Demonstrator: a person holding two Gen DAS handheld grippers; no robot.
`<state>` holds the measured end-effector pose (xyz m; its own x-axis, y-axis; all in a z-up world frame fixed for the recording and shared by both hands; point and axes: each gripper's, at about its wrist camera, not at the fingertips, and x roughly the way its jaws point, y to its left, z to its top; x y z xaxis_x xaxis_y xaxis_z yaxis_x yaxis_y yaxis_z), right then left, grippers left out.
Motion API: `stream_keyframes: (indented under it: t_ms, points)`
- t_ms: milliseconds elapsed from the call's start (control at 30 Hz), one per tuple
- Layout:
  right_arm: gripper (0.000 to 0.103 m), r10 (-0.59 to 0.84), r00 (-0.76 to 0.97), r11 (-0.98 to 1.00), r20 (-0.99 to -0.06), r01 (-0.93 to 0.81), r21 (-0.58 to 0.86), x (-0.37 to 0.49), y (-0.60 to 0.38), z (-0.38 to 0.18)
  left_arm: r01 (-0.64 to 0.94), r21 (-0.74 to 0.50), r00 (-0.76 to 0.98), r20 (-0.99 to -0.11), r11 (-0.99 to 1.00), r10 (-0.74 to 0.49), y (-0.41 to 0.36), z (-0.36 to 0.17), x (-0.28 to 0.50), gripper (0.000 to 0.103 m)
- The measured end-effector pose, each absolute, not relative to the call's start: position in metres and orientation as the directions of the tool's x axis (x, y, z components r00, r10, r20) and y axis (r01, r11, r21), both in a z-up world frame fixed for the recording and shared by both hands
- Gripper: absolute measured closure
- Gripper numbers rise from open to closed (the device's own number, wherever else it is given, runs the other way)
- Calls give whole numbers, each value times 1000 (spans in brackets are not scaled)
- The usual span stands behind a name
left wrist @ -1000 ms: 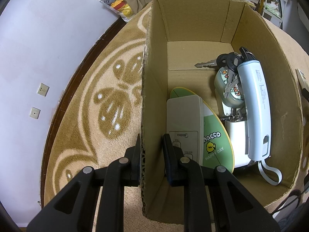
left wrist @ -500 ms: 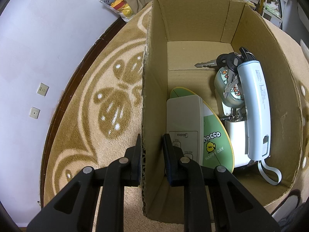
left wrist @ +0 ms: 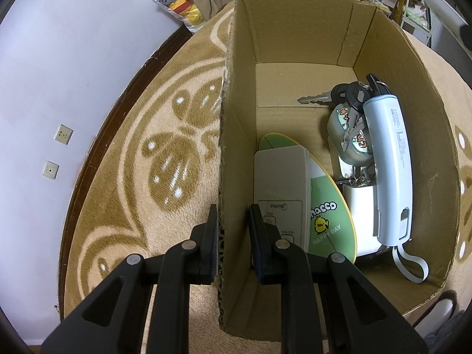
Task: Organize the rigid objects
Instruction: 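Carry the white TV remote into the box and release it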
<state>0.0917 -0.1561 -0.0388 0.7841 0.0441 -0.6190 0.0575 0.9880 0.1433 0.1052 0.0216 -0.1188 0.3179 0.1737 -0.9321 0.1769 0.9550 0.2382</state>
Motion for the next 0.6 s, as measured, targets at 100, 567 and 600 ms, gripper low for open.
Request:
stream_keyframes:
  t_ms: [100,567,600]
  points:
    - [59,72,781,989,-620,26,148,91,-141,-41,174,231,316,-934,957,168,24,-119,106,84]
    - [59,159,756,984,-635,-73,160,91,-103,-61,174,227,314,-935,958,165,24,-120,106,84]
    - [59,163,753,984,-637,-75,162,90,-102,-62,174,227,314,-935,958,165,24,-120,106,84]
